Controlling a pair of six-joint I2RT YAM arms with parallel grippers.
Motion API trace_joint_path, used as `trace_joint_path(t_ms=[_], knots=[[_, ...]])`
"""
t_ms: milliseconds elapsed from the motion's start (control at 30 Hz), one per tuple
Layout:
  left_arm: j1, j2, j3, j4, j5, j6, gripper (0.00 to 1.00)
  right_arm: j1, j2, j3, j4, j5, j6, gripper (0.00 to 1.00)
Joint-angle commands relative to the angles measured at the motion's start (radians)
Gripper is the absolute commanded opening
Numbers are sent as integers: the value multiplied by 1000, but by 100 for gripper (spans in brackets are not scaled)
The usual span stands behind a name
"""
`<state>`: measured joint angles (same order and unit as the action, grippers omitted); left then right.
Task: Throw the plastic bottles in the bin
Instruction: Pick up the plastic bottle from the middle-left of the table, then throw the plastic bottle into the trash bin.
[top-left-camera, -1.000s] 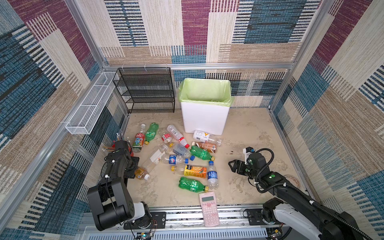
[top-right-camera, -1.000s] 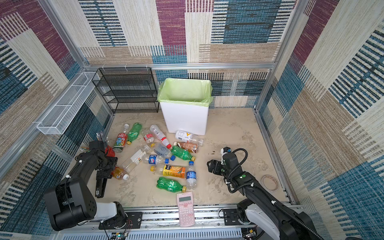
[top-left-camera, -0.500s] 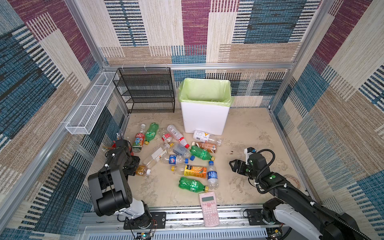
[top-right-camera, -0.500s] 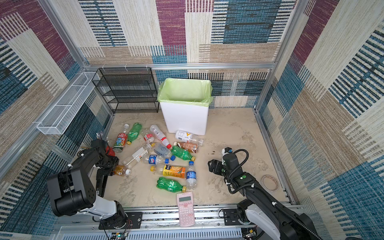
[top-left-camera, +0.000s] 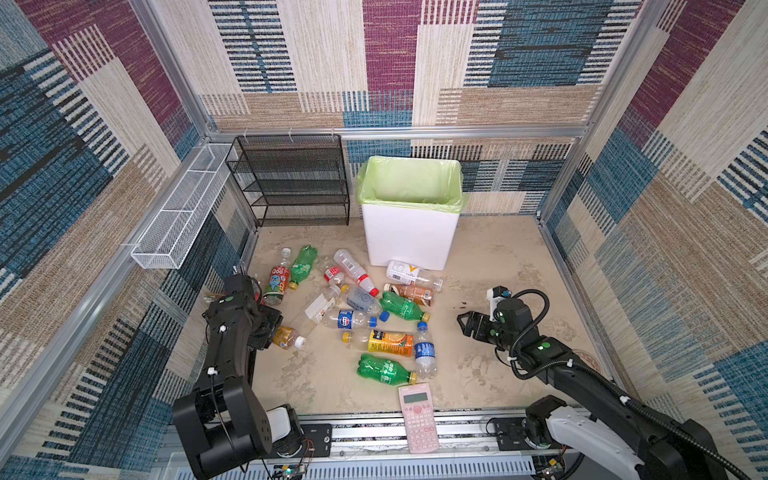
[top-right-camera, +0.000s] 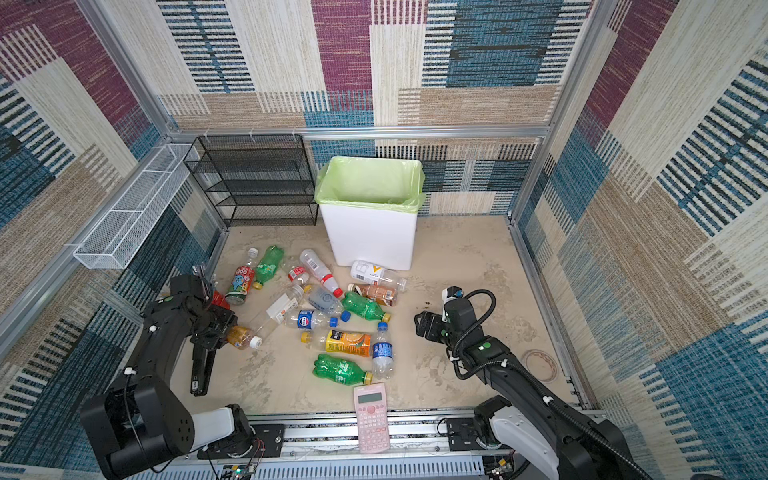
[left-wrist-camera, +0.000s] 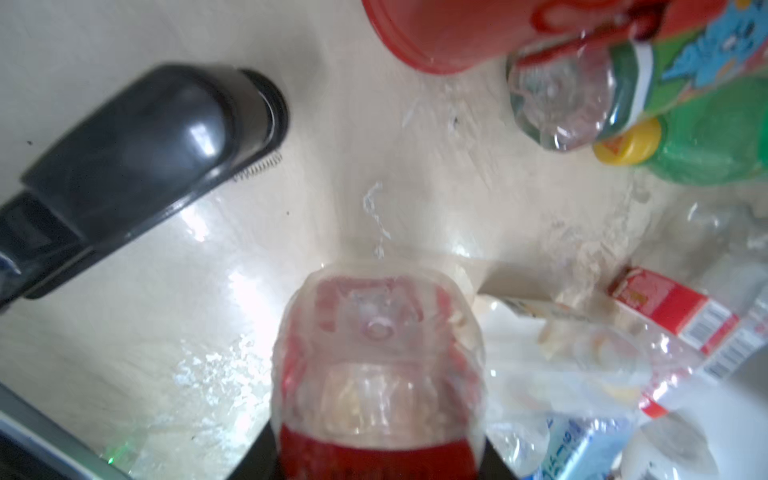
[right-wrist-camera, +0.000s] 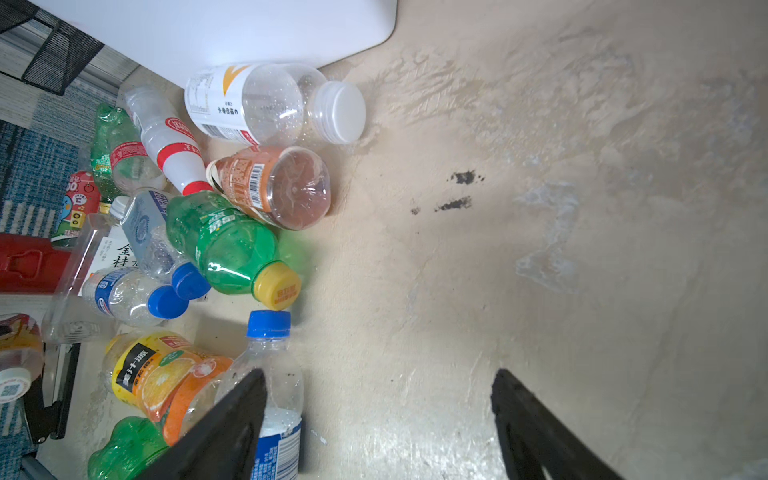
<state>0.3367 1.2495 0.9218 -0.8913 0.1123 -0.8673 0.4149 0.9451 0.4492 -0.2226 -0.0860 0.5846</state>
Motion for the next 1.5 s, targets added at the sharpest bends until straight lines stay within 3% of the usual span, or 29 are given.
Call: trace_joint_path(t_ms=[0, 200, 433, 700, 867, 1000, 1133, 1267, 1333, 1467], knots=[[-10, -48, -2, -83, 33, 18, 43, 0, 30, 33, 40, -16, -42, 86], [-58, -163, 30, -115, 23, -8, 43, 0, 103, 98, 58, -44, -97, 86], [-110, -352, 24, 45, 128, -10, 42, 0, 165, 158, 90, -62, -127, 86], [-184, -364, 192, 370, 262, 208, 47, 1, 166, 166, 97, -54, -117, 86], [-290, -310, 319, 508, 247, 346, 47, 1, 145, 155, 95, -38, -101, 86], [-406, -290, 328, 694, 197, 468, 46, 1, 134, 150, 87, -28, -92, 86], [-516, -179, 374, 930, 177, 561, 43, 1, 118, 154, 67, -15, -86, 86], [-600, 55, 555, 1137, 182, 613, 44, 1, 91, 158, 43, 1, -78, 86], [-629, 228, 734, 1199, 185, 605, 55, 1, 74, 156, 32, 9, -74, 86], [-670, 576, 1260, 1067, 153, 600, 80, 1, 48, 154, 8, 19, -62, 86]])
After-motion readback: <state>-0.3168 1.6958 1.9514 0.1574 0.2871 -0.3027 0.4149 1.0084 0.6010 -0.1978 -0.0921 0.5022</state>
